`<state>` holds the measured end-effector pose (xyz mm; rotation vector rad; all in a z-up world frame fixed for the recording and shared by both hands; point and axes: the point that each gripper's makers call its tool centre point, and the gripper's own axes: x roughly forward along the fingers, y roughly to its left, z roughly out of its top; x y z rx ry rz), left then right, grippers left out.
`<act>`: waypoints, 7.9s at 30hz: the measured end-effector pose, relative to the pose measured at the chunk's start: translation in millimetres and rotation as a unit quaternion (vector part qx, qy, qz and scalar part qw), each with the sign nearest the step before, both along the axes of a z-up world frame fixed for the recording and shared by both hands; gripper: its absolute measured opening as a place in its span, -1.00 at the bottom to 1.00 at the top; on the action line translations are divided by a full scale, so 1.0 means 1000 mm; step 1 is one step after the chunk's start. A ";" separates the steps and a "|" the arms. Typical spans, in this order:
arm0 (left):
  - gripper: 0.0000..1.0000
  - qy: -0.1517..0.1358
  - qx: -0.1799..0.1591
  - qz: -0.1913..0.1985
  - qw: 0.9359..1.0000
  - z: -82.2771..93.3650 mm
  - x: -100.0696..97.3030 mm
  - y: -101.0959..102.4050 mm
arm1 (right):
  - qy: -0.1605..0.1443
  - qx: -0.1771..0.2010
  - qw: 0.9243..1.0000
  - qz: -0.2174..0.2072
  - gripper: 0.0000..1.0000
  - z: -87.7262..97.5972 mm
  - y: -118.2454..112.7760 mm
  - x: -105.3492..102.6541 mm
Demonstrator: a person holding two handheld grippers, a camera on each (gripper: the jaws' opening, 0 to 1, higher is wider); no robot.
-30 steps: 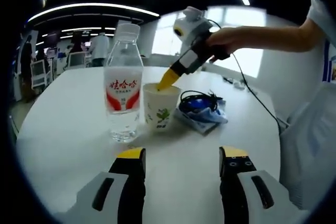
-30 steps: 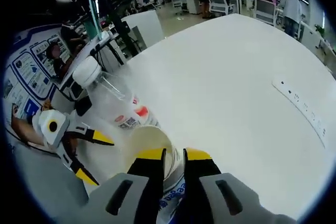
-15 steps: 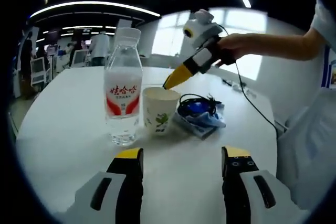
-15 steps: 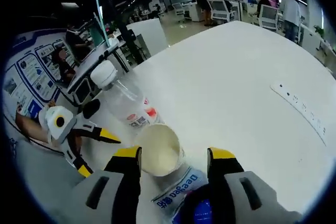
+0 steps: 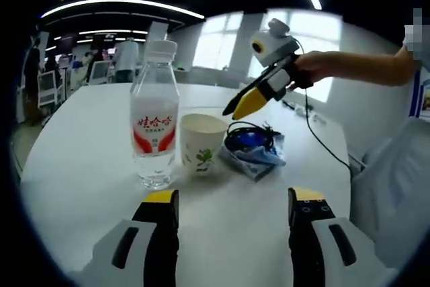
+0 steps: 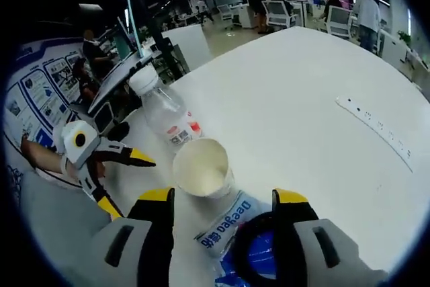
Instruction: Arrange the tabletop items into an orderly group along one side of the table until the central work area is clear of visible clutter.
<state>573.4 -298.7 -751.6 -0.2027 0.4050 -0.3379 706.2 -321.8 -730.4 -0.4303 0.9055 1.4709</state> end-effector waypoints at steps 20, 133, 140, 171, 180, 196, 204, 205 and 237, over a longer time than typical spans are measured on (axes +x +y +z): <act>0.40 0.013 0.005 -0.009 1.000 0.022 -0.002 -0.009 | -0.015 0.011 0.998 -0.063 0.08 0.024 -0.053 0.030; -0.42 0.206 0.103 -0.026 0.973 -0.007 0.169 -0.068 | 0.070 0.029 0.938 -0.338 -0.50 -0.027 -0.136 0.032; -0.50 0.216 0.113 -0.030 0.969 -0.008 0.175 -0.068 | 0.088 0.028 0.933 -0.348 -0.57 -0.035 -0.137 0.032; -0.79 0.278 0.108 -0.047 0.953 -0.023 0.173 -0.065 | 0.163 0.059 0.908 -0.383 -0.70 -0.048 -0.122 0.016; -0.87 0.277 0.109 -0.046 0.953 -0.023 0.174 -0.063 | 0.171 0.063 0.903 -0.390 -0.75 -0.049 -0.120 0.016; -1.00 0.269 0.107 -0.048 0.956 -0.017 0.174 -0.059 | 0.213 0.080 0.875 -0.427 -0.87 -0.044 -0.124 0.019; -1.00 0.264 0.096 -0.045 0.959 -0.011 0.171 -0.059 | 0.236 0.095 0.860 -0.443 -0.91 -0.039 -0.126 0.019; -1.00 0.265 0.094 -0.044 0.959 -0.010 0.170 -0.059 | 0.233 0.096 0.861 -0.443 -0.91 -0.038 -0.126 0.019; -1.00 0.234 0.080 -0.048 0.968 0.020 0.163 -0.075 | 0.244 0.130 0.851 -0.447 -0.94 -0.003 -0.143 0.018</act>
